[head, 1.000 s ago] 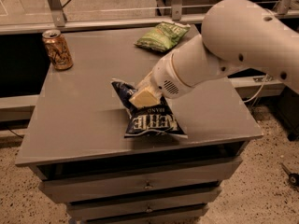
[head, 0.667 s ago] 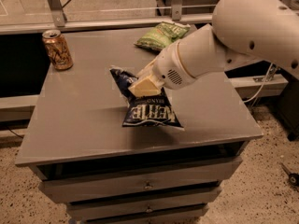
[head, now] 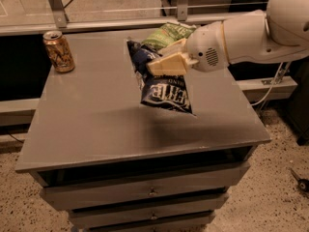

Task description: Pick blue chip bag

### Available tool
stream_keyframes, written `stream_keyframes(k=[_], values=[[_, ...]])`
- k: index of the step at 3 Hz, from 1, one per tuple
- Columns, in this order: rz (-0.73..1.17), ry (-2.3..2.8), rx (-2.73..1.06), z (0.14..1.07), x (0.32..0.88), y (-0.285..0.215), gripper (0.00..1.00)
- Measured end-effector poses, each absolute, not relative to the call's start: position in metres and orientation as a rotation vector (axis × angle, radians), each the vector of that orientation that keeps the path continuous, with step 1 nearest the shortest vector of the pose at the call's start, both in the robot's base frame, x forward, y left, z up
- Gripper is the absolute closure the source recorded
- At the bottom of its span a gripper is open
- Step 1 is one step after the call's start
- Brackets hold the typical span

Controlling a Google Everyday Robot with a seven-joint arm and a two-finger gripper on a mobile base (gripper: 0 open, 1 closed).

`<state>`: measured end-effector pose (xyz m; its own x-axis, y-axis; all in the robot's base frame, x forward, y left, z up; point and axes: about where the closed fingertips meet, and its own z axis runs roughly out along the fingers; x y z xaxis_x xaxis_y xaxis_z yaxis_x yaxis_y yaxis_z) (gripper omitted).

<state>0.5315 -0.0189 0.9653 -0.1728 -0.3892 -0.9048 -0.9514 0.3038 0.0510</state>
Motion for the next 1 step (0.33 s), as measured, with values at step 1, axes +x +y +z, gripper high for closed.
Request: stream_keyframes(k=[1], values=[[0.837,1.726,-1.219,0.9657,0.5315,-0.0187,1.00]])
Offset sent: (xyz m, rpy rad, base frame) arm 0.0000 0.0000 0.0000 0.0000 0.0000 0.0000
